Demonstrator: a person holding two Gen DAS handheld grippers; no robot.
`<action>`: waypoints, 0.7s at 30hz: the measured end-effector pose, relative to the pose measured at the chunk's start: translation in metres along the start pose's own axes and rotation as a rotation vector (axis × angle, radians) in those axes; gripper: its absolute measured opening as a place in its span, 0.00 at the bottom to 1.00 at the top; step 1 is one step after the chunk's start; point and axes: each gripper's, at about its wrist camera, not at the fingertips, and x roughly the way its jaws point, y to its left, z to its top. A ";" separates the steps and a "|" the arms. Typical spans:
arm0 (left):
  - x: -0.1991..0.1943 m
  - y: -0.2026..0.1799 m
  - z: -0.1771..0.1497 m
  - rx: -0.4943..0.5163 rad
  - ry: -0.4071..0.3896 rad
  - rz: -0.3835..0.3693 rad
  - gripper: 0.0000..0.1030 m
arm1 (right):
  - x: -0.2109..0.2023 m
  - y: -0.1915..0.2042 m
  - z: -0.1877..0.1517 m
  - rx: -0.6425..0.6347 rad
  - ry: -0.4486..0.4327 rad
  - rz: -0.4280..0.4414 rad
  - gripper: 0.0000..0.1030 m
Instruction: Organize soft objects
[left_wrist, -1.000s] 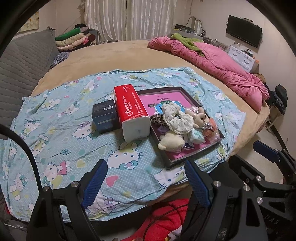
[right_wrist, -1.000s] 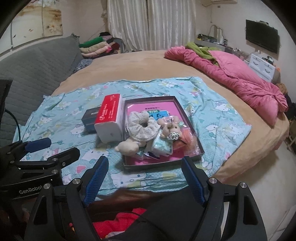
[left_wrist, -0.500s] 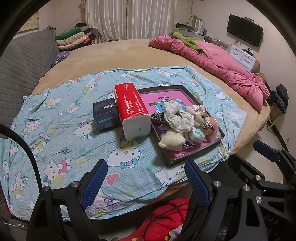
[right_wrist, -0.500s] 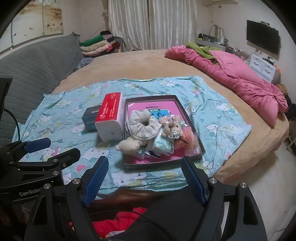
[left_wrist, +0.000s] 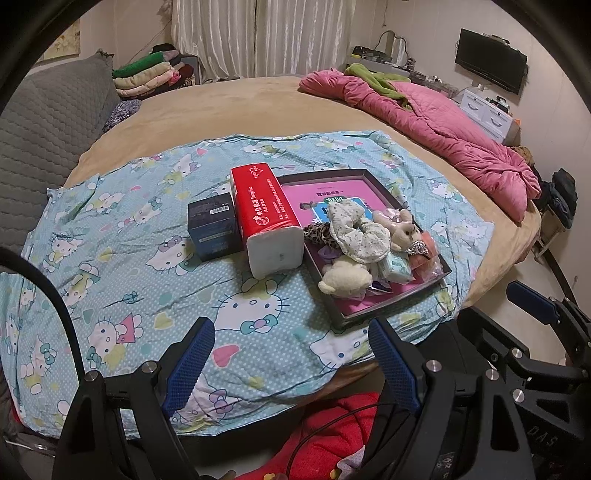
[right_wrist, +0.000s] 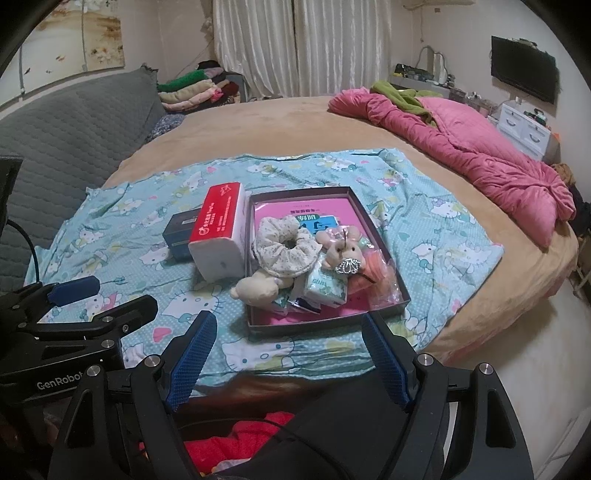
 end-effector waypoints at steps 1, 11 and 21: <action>0.000 0.000 0.000 0.000 0.000 0.000 0.82 | 0.001 0.000 0.000 0.000 0.000 0.001 0.79; -0.001 0.002 -0.001 -0.001 -0.004 0.004 0.82 | 0.001 0.000 0.000 -0.001 0.000 0.002 0.79; -0.001 0.004 -0.002 -0.001 -0.002 0.005 0.82 | 0.002 0.000 0.000 0.000 0.003 0.003 0.79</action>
